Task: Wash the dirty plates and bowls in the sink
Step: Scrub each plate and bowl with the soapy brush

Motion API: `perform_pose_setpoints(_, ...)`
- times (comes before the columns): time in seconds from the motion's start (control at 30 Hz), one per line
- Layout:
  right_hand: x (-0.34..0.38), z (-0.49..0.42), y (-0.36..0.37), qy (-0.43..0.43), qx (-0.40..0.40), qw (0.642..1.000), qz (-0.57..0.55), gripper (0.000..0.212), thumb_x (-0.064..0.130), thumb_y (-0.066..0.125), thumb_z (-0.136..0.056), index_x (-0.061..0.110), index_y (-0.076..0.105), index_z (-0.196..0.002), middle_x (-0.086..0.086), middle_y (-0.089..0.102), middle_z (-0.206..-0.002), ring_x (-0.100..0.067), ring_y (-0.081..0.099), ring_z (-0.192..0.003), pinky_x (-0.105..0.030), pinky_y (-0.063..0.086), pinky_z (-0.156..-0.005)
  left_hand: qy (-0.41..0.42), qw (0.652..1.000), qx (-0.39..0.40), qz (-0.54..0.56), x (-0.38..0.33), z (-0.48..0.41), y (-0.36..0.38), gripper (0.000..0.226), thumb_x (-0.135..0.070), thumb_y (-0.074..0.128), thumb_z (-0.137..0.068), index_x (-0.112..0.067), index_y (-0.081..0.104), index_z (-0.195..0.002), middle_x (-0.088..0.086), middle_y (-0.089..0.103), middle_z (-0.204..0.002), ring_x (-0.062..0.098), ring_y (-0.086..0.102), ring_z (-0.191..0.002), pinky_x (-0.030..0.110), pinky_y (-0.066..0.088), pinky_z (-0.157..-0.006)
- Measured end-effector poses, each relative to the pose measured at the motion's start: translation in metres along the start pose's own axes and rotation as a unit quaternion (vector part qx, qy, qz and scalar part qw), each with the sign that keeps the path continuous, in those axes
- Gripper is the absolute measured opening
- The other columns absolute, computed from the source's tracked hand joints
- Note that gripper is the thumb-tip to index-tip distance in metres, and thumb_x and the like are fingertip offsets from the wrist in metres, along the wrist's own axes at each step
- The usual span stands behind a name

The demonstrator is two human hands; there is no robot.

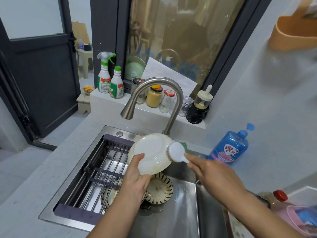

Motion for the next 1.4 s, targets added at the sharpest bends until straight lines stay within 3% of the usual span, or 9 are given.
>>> perform_pose_setpoints(0.17,-0.035,-0.03,-0.008,0.04,0.006,0.982,-0.183,0.026,0.057,0.048,-0.1,0.069,0.054,-0.123,0.017,0.073,-0.104,-0.005,0.066,-0.09,-0.031,0.056,-0.086,-0.054,0.994,0.096,-0.017,-0.001,0.013,0.005,0.089,0.005,0.088,-0.058,-0.003,0.052,-0.138,0.028,0.064,-0.131,0.047,0.065,-0.115,0.068,0.057,-0.078)
perform_pose_setpoints(0.3,-0.035,-0.042,-0.017,0.073,0.004,0.946,-0.317,0.022,0.048,0.052,-0.102,0.051,0.066,-0.119,0.006,0.068,-0.073,0.0,0.051,-0.05,-0.019,0.043,-0.055,-0.05,0.986,0.146,-0.07,-0.005,0.016,0.01,0.116,0.002,0.099,-0.035,-0.002,0.052,-0.14,0.025,0.064,-0.132,0.041,0.069,-0.111,0.062,0.059,-0.081)
perform_pose_setpoints(0.5,-0.006,-0.045,0.003,0.098,0.024,0.847,-0.522,0.038,0.04,0.08,-0.084,0.025,0.068,-0.118,-0.001,0.063,-0.06,-0.013,0.04,-0.04,-0.023,0.035,-0.038,-0.051,0.967,0.2,-0.148,0.002,0.028,0.022,0.096,0.0,0.095,-0.056,0.005,0.051,-0.142,0.031,0.059,-0.137,0.042,0.061,-0.125,0.059,0.053,-0.098)
perform_pose_setpoints(0.6,-0.002,-0.045,-0.006,0.063,0.025,0.864,-0.499,0.048,0.035,0.086,-0.078,0.028,0.068,-0.122,-0.004,0.076,-0.086,-0.037,0.069,-0.069,-0.046,0.062,-0.062,-0.034,0.953,0.216,-0.21,-0.008,0.035,0.025,0.084,-0.001,0.092,-0.061,0.005,0.056,-0.136,0.03,0.062,-0.133,0.041,0.064,-0.121,0.049,0.059,-0.089)
perform_pose_setpoints(0.73,-0.001,-0.044,-0.019,0.007,0.055,0.875,-0.481,0.052,0.028,0.086,-0.078,0.034,0.067,-0.125,0.009,0.077,-0.105,-0.014,0.074,-0.097,-0.022,0.059,-0.078,0.015,0.873,0.204,-0.442,-0.032,0.037,0.036,0.072,0.001,0.086,-0.066,-0.005,0.059,-0.133,0.023,0.069,-0.124,0.04,0.067,-0.117,0.056,0.055,-0.098)
perform_pose_setpoints(0.93,0.012,-0.045,-0.041,-0.06,0.034,0.957,-0.283,0.054,0.035,0.083,-0.083,0.057,0.059,-0.126,0.02,0.071,-0.11,-0.002,0.066,-0.1,-0.028,0.053,-0.093,0.088,0.773,0.165,-0.606,-0.028,0.039,0.054,0.044,0.006,0.083,-0.073,-0.017,0.072,-0.109,0.007,0.078,-0.103,0.028,0.073,-0.101,0.046,0.061,-0.089)
perform_pose_setpoints(1.1,0.051,-0.023,-0.065,-0.131,-0.031,0.989,0.052,0.045,0.064,0.027,-0.102,0.056,0.038,-0.145,0.011,0.056,-0.11,-0.02,0.063,-0.1,-0.037,0.05,-0.076,0.136,0.747,0.089,-0.644,-0.022,0.027,0.04,0.043,-0.008,0.079,-0.067,-0.022,0.069,-0.107,-0.001,0.075,-0.101,0.02,0.07,-0.098,0.047,0.06,-0.09)
perform_pose_setpoints(1.27,0.056,-0.023,-0.057,-0.114,-0.004,0.988,0.106,0.039,0.058,0.032,-0.104,0.049,0.046,-0.139,0.003,0.066,-0.117,-0.028,0.065,-0.105,-0.037,0.049,-0.075,0.147,0.77,0.071,-0.617,-0.023,0.026,0.028,0.046,-0.011,0.08,-0.065,-0.021,0.068,-0.108,0.003,0.075,-0.103,0.024,0.07,-0.1,0.046,0.061,-0.087)
perform_pose_setpoints(1.4,-0.003,-0.045,-0.042,-0.01,0.046,0.998,-0.052,0.033,0.055,0.042,-0.103,0.056,0.055,-0.134,0.012,0.07,-0.12,-0.017,0.064,-0.105,-0.04,0.054,-0.089,0.102,0.906,0.059,-0.405,-0.025,0.026,0.011,0.059,-0.002,0.08,-0.063,-0.008,0.066,-0.12,0.015,0.077,-0.107,0.035,0.073,-0.102,0.052,0.061,-0.086)
Point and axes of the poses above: each hand's wrist, its own z-axis away from the middle knuckle, its own y-axis out of the palm, x = y × z, the point moved 8 cm from there along -z, towards the middle knuckle
